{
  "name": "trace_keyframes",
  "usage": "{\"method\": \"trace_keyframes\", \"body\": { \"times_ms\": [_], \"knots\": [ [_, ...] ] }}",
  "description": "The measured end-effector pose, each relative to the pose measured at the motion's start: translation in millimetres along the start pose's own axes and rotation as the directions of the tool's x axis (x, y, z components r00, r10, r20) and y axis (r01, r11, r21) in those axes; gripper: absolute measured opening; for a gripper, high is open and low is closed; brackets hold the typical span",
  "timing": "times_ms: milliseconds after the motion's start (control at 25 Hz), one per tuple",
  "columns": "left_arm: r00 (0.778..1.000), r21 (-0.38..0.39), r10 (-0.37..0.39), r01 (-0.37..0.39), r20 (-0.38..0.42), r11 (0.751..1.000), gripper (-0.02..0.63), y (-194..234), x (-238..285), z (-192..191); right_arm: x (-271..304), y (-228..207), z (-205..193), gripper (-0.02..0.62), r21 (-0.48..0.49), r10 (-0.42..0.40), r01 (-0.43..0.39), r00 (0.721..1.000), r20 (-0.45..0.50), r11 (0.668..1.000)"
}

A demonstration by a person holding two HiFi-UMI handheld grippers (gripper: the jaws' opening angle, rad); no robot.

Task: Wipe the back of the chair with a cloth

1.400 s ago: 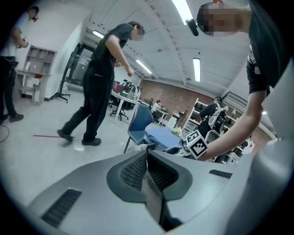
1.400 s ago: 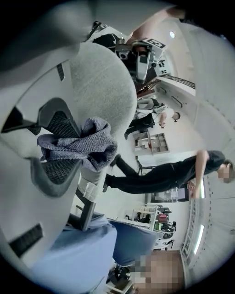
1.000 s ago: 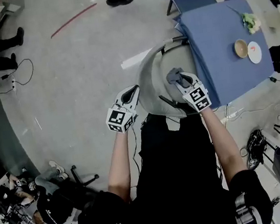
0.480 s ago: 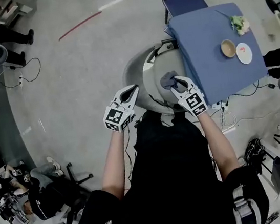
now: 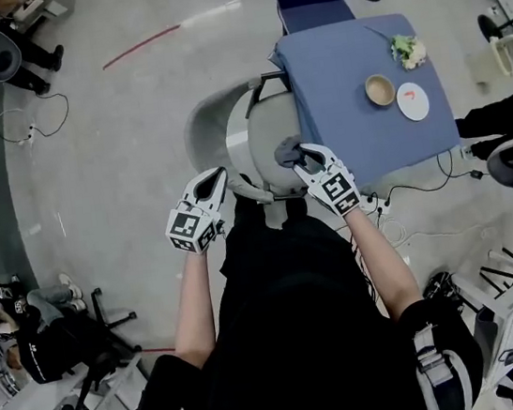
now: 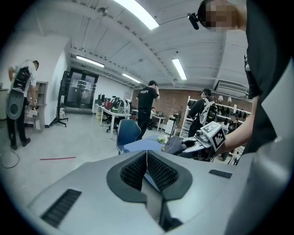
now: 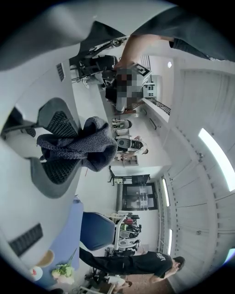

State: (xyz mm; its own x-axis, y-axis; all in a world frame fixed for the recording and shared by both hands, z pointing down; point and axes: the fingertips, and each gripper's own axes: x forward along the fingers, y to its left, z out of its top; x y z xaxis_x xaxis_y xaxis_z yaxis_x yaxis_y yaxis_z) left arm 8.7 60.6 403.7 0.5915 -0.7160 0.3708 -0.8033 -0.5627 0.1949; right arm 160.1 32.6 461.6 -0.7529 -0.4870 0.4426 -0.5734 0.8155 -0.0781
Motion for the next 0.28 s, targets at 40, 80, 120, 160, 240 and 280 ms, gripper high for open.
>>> {"method": "trace_keyframes", "body": {
  "times_ms": [40, 80, 120, 160, 240, 280],
  "knots": [
    [1.0, -0.003, 0.005, -0.005, 0.001, 1.0, 0.025, -9, 0, -3, -11, -2, -3, 0.14, -0.004, -0.001, 0.001, 1.0, -0.001, 1.0],
    [1.0, -0.006, 0.011, -0.011, 0.001, 1.0, 0.025, -17, 0, -5, -22, -3, -5, 0.141, -0.006, -0.004, 0.004, 1.0, -0.002, 1.0],
    [1.0, -0.008, 0.016, -0.016, -0.002, 1.0, 0.025, -24, -2, -7, -33, -4, -7, 0.14, -0.007, -0.007, 0.007, 1.0, -0.001, 1.0],
    [1.0, -0.007, 0.02, -0.02, -0.004, 1.0, 0.025, -31, -3, -8, -43, -5, -8, 0.14, -0.007, -0.011, 0.011, 1.0, 0.0, 1.0],
    [1.0, 0.0, 0.022, -0.022, -0.005, 1.0, 0.025, -46, -5, -6, -64, -6, -10, 0.14, -0.006, -0.02, 0.02, 1.0, 0.002, 1.0],
    [1.0, 0.005, 0.021, -0.021, -0.004, 1.0, 0.025, -53, -6, -4, -75, -7, -11, 0.14, -0.005, -0.024, 0.024, 1.0, 0.003, 1.0]
  ]
}}
